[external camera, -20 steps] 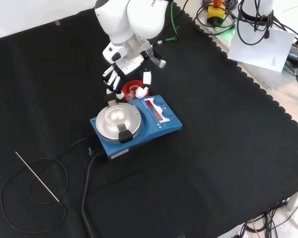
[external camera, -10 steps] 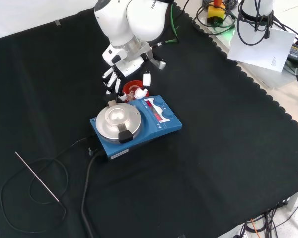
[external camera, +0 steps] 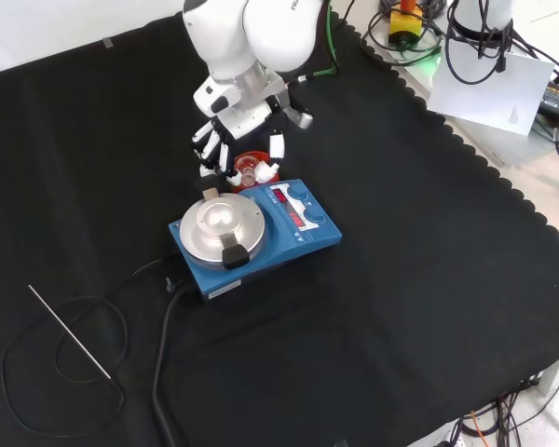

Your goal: Pick up the round-bottom flask.

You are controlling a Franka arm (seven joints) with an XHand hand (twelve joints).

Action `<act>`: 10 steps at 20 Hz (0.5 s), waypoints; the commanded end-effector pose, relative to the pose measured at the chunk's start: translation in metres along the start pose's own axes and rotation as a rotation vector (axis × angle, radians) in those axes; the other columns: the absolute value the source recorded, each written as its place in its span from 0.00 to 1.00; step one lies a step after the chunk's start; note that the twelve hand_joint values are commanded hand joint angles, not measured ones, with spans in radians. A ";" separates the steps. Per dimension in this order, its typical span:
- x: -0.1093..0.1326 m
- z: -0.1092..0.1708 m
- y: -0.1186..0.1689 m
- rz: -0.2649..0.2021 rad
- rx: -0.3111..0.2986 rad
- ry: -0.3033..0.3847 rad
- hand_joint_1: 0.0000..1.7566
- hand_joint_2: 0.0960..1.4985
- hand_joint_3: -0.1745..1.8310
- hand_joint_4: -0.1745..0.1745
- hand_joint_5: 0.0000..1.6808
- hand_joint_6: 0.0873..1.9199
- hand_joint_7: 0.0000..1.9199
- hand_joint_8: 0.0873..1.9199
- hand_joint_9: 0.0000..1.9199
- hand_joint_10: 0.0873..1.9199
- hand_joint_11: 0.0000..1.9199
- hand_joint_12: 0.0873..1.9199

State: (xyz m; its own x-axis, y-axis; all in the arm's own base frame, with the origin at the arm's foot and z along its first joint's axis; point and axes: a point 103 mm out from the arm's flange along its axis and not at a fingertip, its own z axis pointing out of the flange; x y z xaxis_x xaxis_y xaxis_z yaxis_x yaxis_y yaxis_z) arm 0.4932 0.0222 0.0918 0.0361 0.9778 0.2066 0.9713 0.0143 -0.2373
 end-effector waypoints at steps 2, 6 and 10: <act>-0.005 -0.015 -0.007 0.020 -0.037 0.056 0.63 0.35 0.52 1.00 0.71 0.45 0.23 0.30 0.37 0.28 0.07 0.70; -0.008 -0.021 -0.012 0.027 -0.052 0.083 0.63 0.34 0.53 1.00 0.71 0.46 0.23 0.30 0.37 0.28 0.07 0.70; -0.007 -0.026 -0.016 0.027 -0.067 0.114 0.63 0.34 0.54 1.00 0.71 0.47 0.23 0.30 0.37 0.28 0.07 0.70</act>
State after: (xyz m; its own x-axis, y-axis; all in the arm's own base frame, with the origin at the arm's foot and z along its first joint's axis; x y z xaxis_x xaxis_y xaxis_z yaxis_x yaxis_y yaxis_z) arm 0.4874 0.0120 0.1127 0.0779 0.9569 0.2797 0.9805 -0.0227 -0.1954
